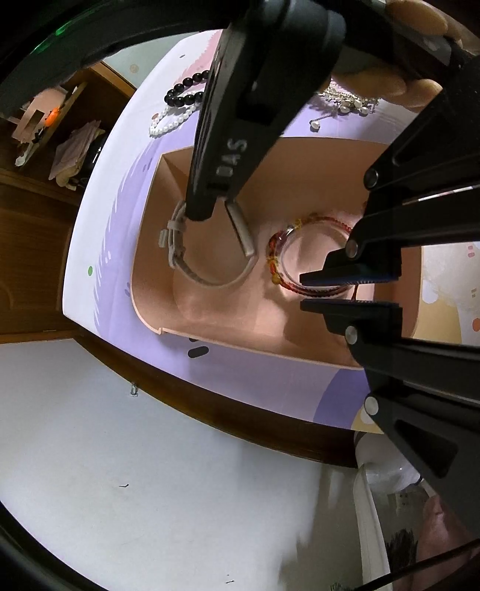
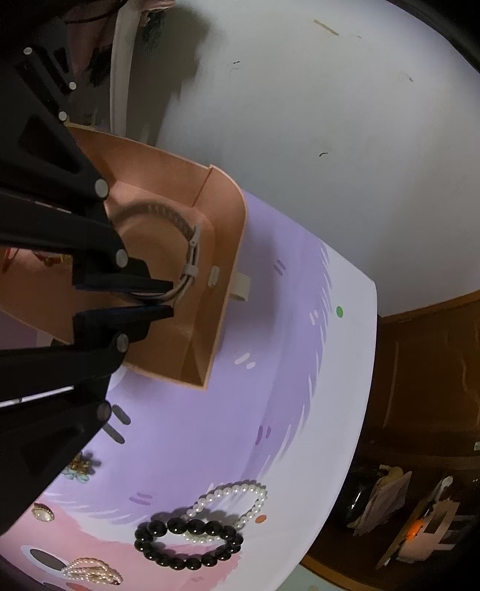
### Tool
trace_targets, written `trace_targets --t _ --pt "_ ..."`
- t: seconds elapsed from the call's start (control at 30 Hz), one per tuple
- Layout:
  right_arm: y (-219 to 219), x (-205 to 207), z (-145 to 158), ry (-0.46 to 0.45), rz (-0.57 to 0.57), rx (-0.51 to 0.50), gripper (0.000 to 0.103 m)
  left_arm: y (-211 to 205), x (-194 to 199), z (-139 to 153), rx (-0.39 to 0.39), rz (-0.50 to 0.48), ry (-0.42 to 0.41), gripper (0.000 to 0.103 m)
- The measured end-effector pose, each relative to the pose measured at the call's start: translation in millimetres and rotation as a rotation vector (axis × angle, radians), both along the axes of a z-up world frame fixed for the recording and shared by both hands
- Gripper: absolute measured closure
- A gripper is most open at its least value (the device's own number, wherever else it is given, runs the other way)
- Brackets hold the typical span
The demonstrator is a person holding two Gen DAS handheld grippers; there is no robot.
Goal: Organize jewelry
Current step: 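Carry the bracelet and watch into the pink box and open both tools, then move the left tool to the silver leaf comb while the right tool approaches the pearl necklace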
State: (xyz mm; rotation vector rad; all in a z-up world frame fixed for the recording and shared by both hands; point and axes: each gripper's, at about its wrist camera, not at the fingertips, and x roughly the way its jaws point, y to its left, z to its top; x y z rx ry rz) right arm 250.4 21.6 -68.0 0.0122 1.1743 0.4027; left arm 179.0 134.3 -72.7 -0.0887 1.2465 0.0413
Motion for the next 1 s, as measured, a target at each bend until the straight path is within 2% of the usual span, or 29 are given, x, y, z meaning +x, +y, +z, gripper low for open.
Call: trace_targets --t 0.07,0.2,0.27,0.3,0.33,0.4,0.43,0.7,0.83,1.0 --pt "2.1 -1.0 0.1 0.004 0.003 -0.004 0.093 -2.2 -0.7 0.2 0.000 -0.002 -0.001 0.096" --pt "0.9 -1.9 1.4 0.022 0.003 0.010 0.093 -4.3 -1.5 1.3 -0.009 0.001 -0.001 0.079" --pt "-1.3 -4.3 4.6 0.019 0.007 0.019 0.093 -4.9 -2.7 3.0 -0.004 -0.001 -0.004 0.075" --pt "-2.6 -4.6 5.4 0.020 0.008 0.022 0.092 -5.0 -3.5 3.9 -0.006 -0.002 -0.004 0.067" --pt "-4.0 -5.2 6.4 0.024 0.009 0.028 0.092 -4.5 -4.4 4.4 -0.007 0.000 -0.005 0.051" --pt "-6.7 -6.4 8.3 0.038 0.012 0.044 0.091 -5.5 -6.2 7.4 -0.006 0.002 -0.014 0.034" --pt "-8.1 -7.1 9.2 0.048 0.014 0.052 0.090 -6.5 -7.2 9.4 -0.011 0.002 -0.008 0.029" --pt "-15.8 -18.9 19.7 0.067 0.040 0.071 0.088 -12.9 -18.3 27.3 0.022 -0.005 -0.017 0.028" --pt "-24.9 -29.8 28.3 0.062 0.037 0.092 0.075 -20.6 -28.2 35.2 0.019 -0.023 -0.035 0.028" --pt "-48.9 -47.5 41.4 0.033 0.016 0.133 0.074 -40.0 -42.5 44.6 0.036 -0.060 -0.066 0.028"
